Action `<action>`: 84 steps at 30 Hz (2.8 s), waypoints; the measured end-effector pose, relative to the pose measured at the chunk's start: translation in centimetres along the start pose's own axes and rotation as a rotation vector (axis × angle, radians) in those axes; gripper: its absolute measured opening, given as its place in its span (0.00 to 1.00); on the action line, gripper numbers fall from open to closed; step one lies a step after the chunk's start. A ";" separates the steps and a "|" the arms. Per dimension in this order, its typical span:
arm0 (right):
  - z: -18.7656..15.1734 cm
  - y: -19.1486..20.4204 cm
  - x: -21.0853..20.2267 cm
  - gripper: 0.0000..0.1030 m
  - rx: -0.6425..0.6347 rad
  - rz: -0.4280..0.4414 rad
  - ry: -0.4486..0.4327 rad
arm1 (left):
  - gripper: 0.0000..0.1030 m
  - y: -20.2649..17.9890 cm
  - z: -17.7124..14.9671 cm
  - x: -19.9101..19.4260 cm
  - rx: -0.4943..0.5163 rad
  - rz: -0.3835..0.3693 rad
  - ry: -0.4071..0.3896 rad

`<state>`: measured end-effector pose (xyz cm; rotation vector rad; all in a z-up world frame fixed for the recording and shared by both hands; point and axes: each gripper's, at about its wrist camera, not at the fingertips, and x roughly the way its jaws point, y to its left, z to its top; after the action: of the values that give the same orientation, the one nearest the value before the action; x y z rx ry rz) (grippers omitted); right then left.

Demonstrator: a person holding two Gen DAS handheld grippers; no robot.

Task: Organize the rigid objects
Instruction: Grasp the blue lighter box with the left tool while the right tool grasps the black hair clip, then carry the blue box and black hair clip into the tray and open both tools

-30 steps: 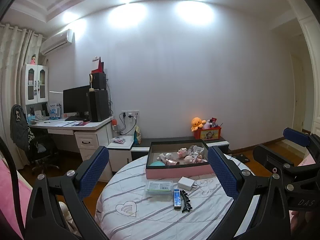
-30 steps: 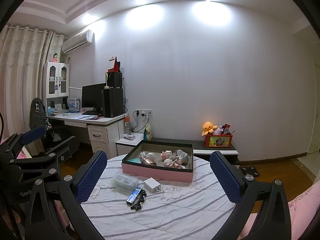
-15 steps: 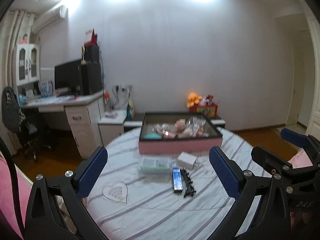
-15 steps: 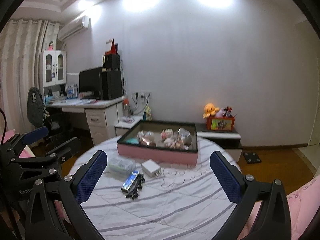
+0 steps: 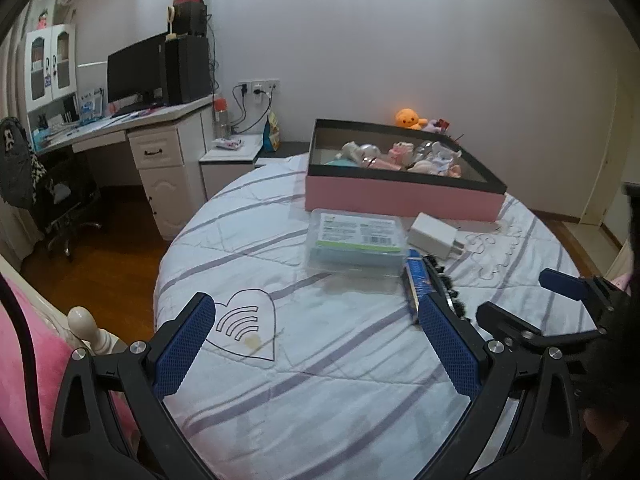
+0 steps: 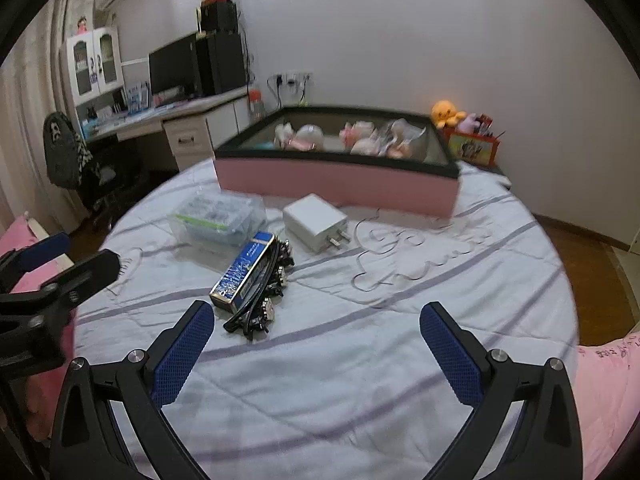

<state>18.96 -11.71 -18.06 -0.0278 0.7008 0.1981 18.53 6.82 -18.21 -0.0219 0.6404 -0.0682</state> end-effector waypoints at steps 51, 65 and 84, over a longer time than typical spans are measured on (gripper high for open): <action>1.5 -6.3 2.6 0.19 0.050 0.082 0.062 | 0.20 -10.6 2.6 5.3 0.163 -0.114 0.158; 6.0 -4.0 -2.6 0.19 -0.005 0.121 -0.121 | 0.20 -9.4 7.5 2.3 0.155 -0.144 -0.011; 16.8 -5.4 11.7 0.20 0.037 0.185 0.013 | 0.20 -6.8 18.0 19.3 0.171 -0.129 0.164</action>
<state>39.45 -13.44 -12.94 0.0718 0.7200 0.3622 44.39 -1.30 -15.02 0.1086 0.7950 -0.2512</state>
